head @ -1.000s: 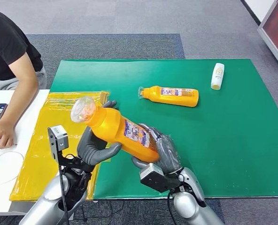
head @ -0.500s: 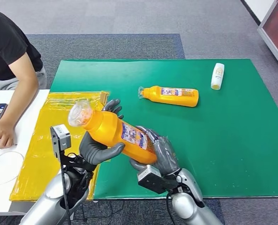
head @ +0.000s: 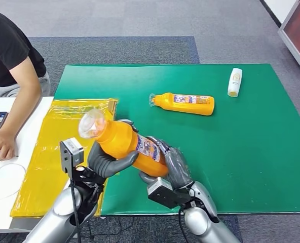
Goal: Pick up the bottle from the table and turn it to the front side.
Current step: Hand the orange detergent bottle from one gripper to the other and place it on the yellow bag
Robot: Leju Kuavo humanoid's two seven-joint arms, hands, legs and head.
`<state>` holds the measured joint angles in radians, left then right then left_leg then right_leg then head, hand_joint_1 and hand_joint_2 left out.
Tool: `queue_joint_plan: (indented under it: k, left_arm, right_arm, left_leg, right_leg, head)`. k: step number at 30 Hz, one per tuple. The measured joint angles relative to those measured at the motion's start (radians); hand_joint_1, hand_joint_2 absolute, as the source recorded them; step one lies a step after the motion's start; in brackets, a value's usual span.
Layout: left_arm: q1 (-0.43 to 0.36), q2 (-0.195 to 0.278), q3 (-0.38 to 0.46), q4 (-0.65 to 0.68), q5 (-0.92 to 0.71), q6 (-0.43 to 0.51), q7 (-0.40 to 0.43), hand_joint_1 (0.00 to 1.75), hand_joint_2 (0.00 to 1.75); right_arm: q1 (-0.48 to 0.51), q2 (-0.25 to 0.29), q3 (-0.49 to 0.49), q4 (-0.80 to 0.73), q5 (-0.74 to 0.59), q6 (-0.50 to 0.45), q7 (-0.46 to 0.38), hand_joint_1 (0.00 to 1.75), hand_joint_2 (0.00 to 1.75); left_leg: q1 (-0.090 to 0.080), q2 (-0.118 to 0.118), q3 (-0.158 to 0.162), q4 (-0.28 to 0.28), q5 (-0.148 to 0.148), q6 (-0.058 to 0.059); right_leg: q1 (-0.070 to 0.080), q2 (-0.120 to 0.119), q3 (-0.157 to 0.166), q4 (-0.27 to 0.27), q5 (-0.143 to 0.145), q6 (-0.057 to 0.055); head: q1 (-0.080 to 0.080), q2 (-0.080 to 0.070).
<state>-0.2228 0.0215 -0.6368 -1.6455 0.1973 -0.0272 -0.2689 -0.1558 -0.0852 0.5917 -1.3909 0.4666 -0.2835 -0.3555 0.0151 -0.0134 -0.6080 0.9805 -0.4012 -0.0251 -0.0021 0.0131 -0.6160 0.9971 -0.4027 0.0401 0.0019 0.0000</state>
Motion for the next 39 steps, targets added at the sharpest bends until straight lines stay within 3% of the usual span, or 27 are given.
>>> queue_joint_plan:
  k: [4, 8, 12, 21, 39]
  left_arm:
    - [-0.012, 0.001, -0.007, 0.002, -0.068, 0.017, -0.016, 1.75, 1.75]
    - [-0.014, 0.007, -0.007, 0.002, -0.145, 0.039, -0.032, 1.75, 1.75]
    - [-0.017, 0.026, -0.003, 0.001, -0.245, 0.077, -0.037, 1.75, 1.75]
    - [-0.033, 0.088, 0.011, 0.001, -0.646, 0.143, 0.021, 1.75, 1.75]
    - [-0.028, 0.142, 0.014, 0.005, -0.836, 0.053, 0.126, 1.75, 1.75]
  right_arm:
    - [0.0, 0.004, 0.003, 0.002, -0.002, 0.0, -0.002, 0.59, 1.75]
    - [0.0, 0.006, 0.004, 0.002, -0.006, 0.0, -0.001, 0.41, 1.75]
    - [0.0, 0.007, 0.005, 0.002, -0.007, 0.0, -0.003, 0.03, 1.75]
    - [0.002, 0.015, 0.0, 0.002, -0.002, 0.031, 0.003, 0.0, 1.75]
    - [0.039, 0.026, -0.057, 0.001, 0.027, 0.083, 0.026, 0.0, 1.75]
  left_leg:
    - [0.0, 0.0, 0.0, 0.0, 0.0, 0.0]
    - [0.0, 0.0, 0.0, 0.0, 0.0, 0.0]
    - [0.0, 0.0, 0.0, 0.0, 0.0, 0.0]
    - [0.0, 0.0, 0.0, 0.0, 0.0, 0.0]
    - [0.0, 0.0, -0.001, 0.0, 0.0, 0.0]
  right_leg:
    - [0.0, 0.0, 0.0, 0.0, 0.0, 0.0]
    - [0.0, 0.0, 0.0, 0.0, 0.0, 0.0]
    - [0.0, 0.0, -0.001, 0.0, 0.0, 0.0]
    - [0.0, 0.0, -0.001, 0.0, 0.0, 0.0]
    - [0.0, 0.0, -0.002, 0.0, 0.0, 0.0]
  head:
    - [0.0, 0.0]
    - [0.0, 0.0]
    - [0.0, 0.0]
    - [0.0, 0.0]
    - [0.0, 0.0]
